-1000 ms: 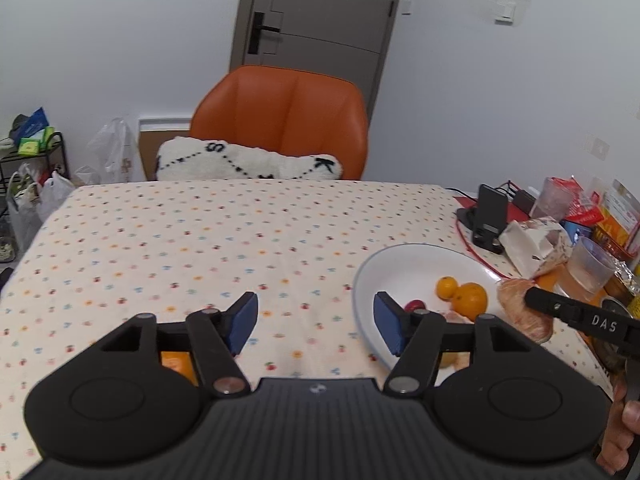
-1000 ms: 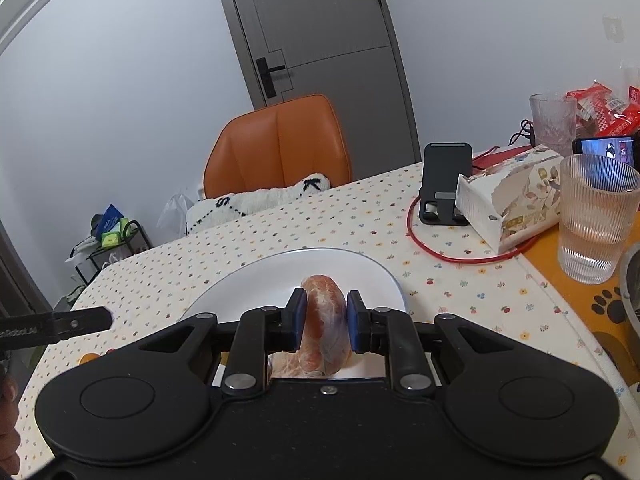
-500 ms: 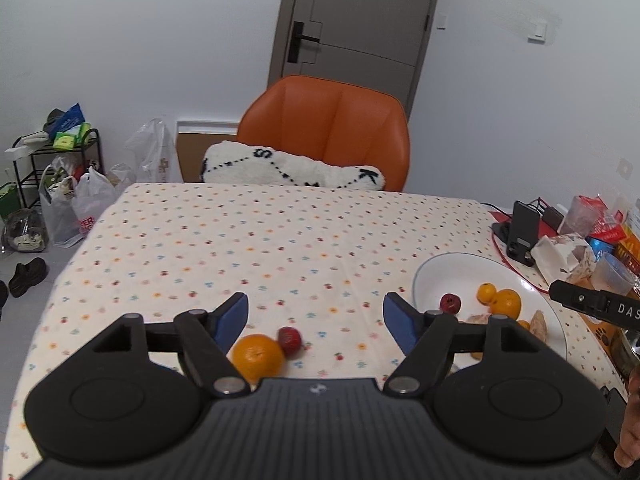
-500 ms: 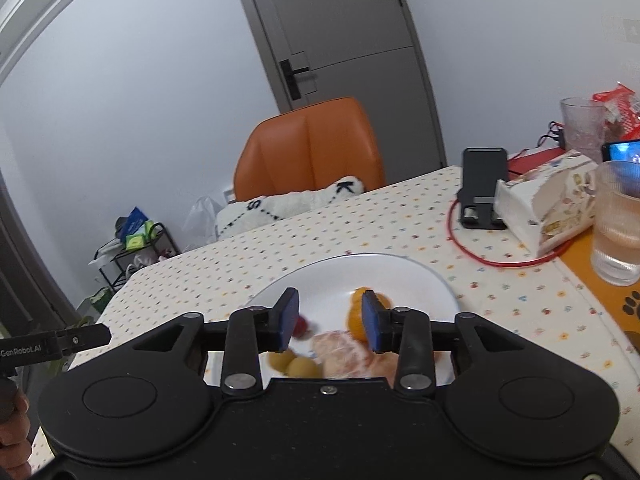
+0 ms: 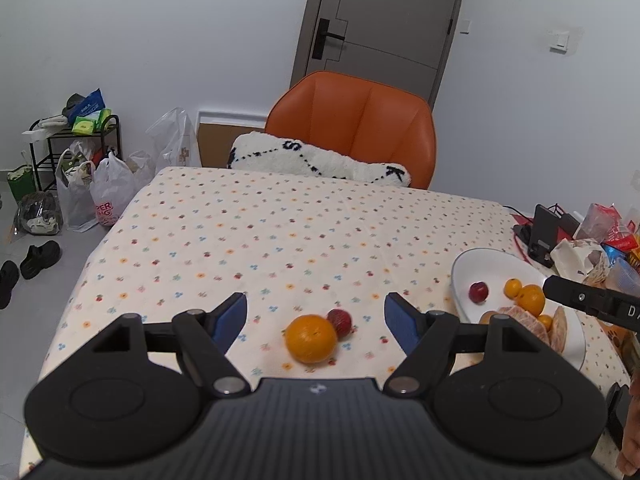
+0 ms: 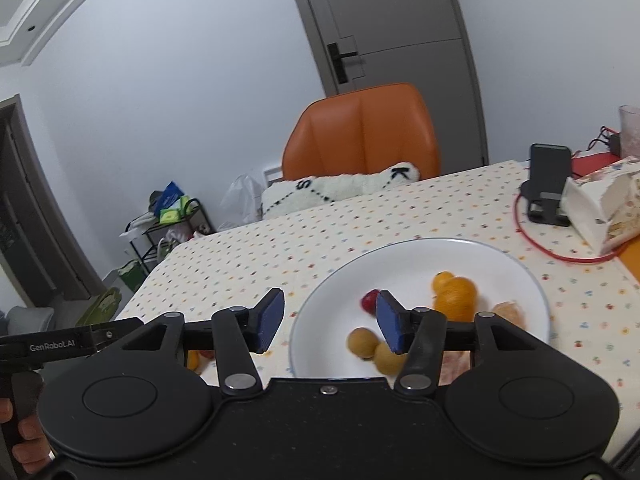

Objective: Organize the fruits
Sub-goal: 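Grasp the large orange with the left gripper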

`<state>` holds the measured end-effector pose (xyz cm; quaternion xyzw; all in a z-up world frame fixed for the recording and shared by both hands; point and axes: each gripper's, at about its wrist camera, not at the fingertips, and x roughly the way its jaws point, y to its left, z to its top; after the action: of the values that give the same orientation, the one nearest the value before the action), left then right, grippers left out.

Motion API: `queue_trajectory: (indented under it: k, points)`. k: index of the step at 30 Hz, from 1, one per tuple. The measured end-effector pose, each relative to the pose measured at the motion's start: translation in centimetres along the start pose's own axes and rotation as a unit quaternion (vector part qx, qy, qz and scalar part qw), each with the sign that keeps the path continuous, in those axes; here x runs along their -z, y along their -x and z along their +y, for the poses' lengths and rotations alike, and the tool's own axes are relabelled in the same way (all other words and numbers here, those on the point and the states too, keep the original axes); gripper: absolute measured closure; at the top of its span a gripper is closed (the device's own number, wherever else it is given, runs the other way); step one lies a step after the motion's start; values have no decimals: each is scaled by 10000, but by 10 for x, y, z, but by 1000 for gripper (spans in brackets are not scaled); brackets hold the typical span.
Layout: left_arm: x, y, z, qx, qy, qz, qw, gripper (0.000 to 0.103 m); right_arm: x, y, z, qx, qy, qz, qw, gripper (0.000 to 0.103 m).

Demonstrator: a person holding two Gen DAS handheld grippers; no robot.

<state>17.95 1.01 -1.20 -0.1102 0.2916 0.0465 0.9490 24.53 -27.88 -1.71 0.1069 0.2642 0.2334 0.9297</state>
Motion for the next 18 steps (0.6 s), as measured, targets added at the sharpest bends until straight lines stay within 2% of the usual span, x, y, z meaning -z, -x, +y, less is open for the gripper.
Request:
queue_trajectory:
  k: [18]
  points:
    - [11,-9,15,-94,67,143,9998,29,13,-25,33,-578,229,349,9975,34]
